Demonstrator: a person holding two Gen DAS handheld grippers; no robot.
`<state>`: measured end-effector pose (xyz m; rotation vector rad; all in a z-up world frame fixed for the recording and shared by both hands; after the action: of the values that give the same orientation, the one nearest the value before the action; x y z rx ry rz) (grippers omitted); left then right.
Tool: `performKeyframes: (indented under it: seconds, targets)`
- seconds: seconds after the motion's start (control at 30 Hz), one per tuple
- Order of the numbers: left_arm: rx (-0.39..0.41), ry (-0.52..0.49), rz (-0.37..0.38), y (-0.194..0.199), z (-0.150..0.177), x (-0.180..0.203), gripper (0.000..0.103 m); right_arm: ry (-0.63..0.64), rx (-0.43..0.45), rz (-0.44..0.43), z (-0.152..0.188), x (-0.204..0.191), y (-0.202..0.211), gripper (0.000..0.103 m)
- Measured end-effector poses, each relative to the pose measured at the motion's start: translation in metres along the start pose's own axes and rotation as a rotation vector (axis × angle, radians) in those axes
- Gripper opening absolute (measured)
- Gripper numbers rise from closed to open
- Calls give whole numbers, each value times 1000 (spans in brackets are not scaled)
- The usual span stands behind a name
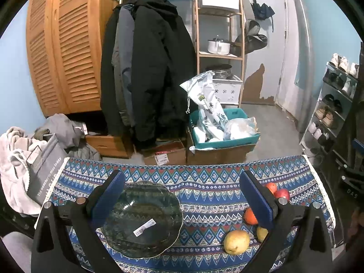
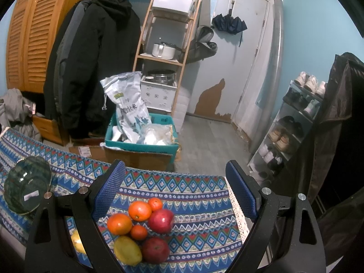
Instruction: Organize fruits
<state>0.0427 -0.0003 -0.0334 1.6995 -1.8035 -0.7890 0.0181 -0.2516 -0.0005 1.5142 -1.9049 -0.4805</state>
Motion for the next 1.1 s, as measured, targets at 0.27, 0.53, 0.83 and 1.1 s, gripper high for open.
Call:
performKeyframes:
  seconds: [0.27,0.53,0.83,1.1]
  targets:
    - [0,-4,-3,0,0,2,102,1,-2,-1,0,0,0,88]
    - [0,-5,-3,0,0,3,102,2,-3,0,1,-1,-1,88]
    - [-1,-7,-4,0,0,3,102,3,-4,0,2,-1,-1,88]
    - [-4,-8,-2,-1,1,3,102,4,-5,1,1,-1,-1,88]
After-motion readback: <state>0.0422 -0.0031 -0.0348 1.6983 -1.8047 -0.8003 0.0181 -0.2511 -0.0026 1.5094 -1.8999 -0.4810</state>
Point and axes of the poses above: each gripper's, at about its wrist camera, not at the fingertips, and y roughly against the way its jaws point, x to its right, z to its underside, the point moved 6 cm from there along -y, roughly the way its jaws point, and after that the axes turned 10 degrees about -x, right-handed, at the moved point
